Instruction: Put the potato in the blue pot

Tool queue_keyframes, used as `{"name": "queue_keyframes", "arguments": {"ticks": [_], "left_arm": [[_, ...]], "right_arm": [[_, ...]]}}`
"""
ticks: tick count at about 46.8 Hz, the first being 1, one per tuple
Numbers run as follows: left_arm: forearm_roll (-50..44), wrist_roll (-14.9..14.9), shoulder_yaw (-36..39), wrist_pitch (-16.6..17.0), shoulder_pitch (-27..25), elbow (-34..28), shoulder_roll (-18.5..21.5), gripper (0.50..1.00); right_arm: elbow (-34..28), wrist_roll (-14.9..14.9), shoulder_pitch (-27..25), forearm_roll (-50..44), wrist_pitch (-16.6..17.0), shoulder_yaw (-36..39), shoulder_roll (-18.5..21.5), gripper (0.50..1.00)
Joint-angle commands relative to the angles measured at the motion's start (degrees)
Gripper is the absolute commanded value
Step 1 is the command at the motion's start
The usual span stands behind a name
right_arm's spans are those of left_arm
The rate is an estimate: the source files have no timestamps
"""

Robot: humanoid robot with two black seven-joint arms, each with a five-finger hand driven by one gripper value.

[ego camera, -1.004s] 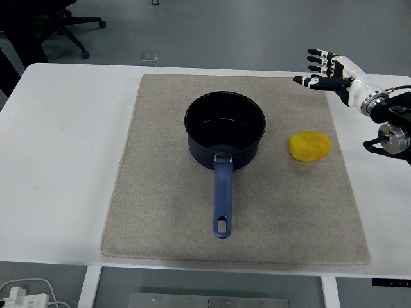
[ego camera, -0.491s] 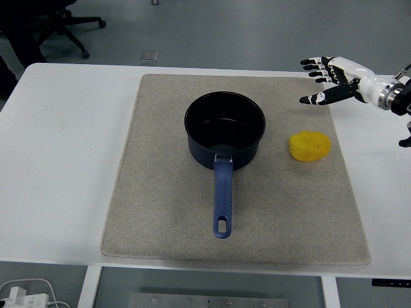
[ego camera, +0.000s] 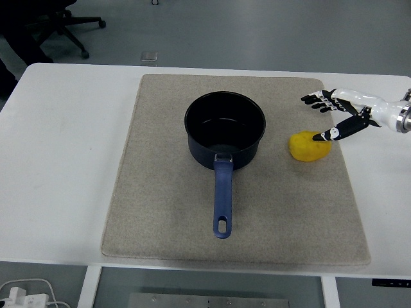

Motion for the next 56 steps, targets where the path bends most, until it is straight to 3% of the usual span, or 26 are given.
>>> {"name": "queue_keyframes", "arguments": {"ticks": [1,33,56], "left_arm": [[0.0,0.0,-0.1,0.0,0.0,0.0,0.0,0.996],[0.0,0.0,-0.1,0.0,0.0,0.0,0.0,0.996],[0.0,0.0,-0.1,0.0,0.0,0.0,0.0,0.996]], "right_arm": [[1.0,0.1,-0.1,-1.0,0.0,0.0,-0.7,0.921],[1.3,2.7,-0.9,-1.7,-0.6,-0.3,-0.6,0.921],[1.2,2.8,-3.9,-2.4,-2.0,0.5,0.2,0.921]]}}
